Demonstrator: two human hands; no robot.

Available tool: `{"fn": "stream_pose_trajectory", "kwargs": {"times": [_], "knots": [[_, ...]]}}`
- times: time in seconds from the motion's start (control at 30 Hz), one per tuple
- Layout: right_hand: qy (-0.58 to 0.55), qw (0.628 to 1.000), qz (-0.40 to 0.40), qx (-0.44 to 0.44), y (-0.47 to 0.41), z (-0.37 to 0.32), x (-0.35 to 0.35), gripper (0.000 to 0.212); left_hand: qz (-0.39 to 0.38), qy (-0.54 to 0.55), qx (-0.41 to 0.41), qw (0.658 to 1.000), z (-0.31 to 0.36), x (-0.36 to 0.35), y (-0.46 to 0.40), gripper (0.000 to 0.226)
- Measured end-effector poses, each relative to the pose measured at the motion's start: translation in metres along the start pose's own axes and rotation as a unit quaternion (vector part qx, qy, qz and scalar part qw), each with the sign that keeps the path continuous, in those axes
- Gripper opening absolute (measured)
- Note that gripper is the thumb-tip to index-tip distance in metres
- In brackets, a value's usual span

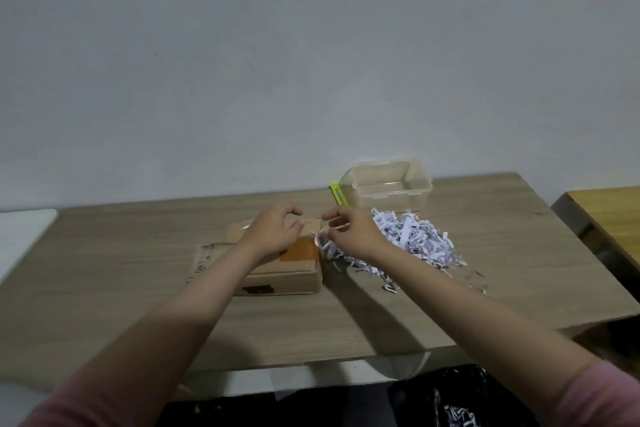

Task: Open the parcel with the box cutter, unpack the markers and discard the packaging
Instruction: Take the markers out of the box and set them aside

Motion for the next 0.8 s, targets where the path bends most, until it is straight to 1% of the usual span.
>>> {"fn": "stream_pose_trajectory", "kwargs": {"times": [0.07,0.1,0.17,0.23,0.37,0.53,0.6,0.67,0.73,0.8], "knots": [[-0.043,0.998,-0.039,-0.024,-0.002,0.0,-0.027,0.026,0.006,0.027,0.039,0.999,-0.023,0.015,0.005,0.016],[-0.044,0.997,-0.051,-0.023,-0.003,-0.002,-0.035,0.031,0.003,0.043,0.061,0.997,-0.033,0.022,0.007,0.013],[-0.001,0.997,-0.071,-0.008,-0.005,-0.005,-0.044,0.043,-0.004,0.065,0.095,0.993,-0.051,0.033,0.012,0.015],[0.03,0.996,-0.087,0.001,-0.004,-0.009,-0.047,0.048,-0.004,0.073,0.104,0.992,-0.064,0.04,0.016,0.02],[0.049,0.996,-0.073,0.032,0.006,-0.02,-0.047,0.041,-0.019,0.126,0.106,0.986,-0.073,0.04,0.026,0.019],[0.073,0.995,-0.023,0.061,0.022,-0.025,-0.05,0.042,-0.004,0.116,0.086,0.989,-0.073,0.045,0.03,0.017],[0.119,0.989,-0.008,0.092,0.025,-0.024,-0.051,0.042,-0.006,0.113,0.08,0.99,-0.073,0.046,0.031,0.015],[0.175,0.976,-0.01,0.13,0.029,-0.022,-0.052,0.04,-0.009,0.111,0.078,0.991,-0.076,0.045,0.032,0.012],[0.217,0.964,-0.02,0.151,0.034,-0.019,-0.054,0.036,0.007,0.094,0.08,0.992,-0.079,0.044,0.036,0.007],[0.252,0.954,-0.023,0.164,0.037,-0.02,-0.057,0.031,0.022,0.104,0.089,0.99,-0.084,0.041,0.04,0.008]]}}
Point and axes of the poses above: each hand's wrist, its own y-axis away from the middle knuckle, its own x-axis out of the back of the hand, z = x × y, the point moved 5 cm from there along -y, towards the middle knuckle
